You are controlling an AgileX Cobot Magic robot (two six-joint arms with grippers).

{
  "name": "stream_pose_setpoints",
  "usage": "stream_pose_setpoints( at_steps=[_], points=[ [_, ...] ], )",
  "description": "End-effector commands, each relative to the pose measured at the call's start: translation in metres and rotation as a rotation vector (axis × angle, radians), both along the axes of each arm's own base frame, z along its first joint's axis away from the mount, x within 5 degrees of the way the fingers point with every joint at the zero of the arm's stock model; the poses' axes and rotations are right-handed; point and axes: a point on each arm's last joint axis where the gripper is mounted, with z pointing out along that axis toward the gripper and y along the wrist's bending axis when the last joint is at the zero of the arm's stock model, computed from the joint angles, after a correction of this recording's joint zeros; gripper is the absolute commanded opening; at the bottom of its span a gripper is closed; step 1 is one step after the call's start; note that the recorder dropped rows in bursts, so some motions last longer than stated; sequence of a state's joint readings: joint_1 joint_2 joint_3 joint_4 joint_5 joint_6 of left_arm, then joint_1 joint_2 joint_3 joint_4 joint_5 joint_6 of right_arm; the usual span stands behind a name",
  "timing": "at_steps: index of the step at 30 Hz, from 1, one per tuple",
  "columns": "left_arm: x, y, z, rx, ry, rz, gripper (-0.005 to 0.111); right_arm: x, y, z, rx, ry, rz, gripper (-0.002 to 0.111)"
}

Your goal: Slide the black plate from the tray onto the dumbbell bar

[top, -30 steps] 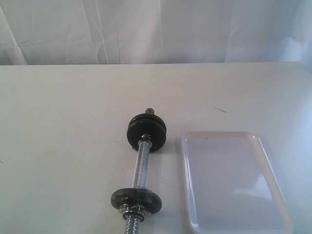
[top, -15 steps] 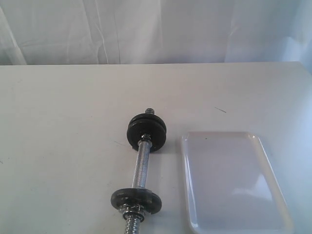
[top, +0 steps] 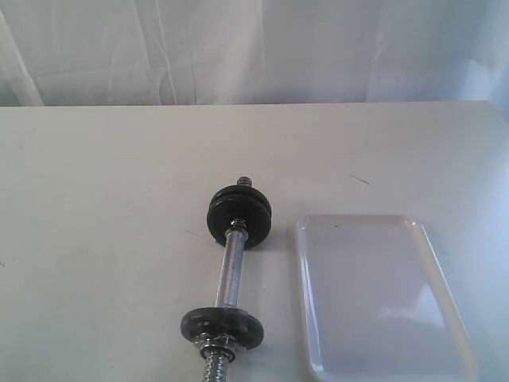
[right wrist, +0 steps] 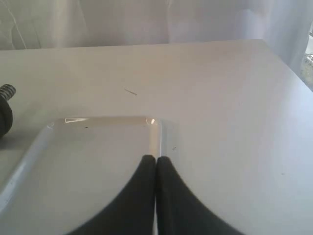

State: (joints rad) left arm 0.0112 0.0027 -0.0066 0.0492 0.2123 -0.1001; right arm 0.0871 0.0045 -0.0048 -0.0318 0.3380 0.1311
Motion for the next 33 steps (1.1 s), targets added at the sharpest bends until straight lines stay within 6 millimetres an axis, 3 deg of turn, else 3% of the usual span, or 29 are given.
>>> stream_pose_setpoints(
  at_steps=[1, 33],
  points=[
    [0.0000, -0.0005, -0.0018, -0.011, 0.000, -0.003, 0.000, 0.0000, 0.0013, -0.0004, 0.004, -0.011, 0.024, 0.000],
    [0.0000, -0.0003, -0.0018, -0.011, 0.000, -0.001, 0.000, -0.0003, 0.0021, -0.0011, -0.001, -0.003, 0.041, 0.000]
  ],
)
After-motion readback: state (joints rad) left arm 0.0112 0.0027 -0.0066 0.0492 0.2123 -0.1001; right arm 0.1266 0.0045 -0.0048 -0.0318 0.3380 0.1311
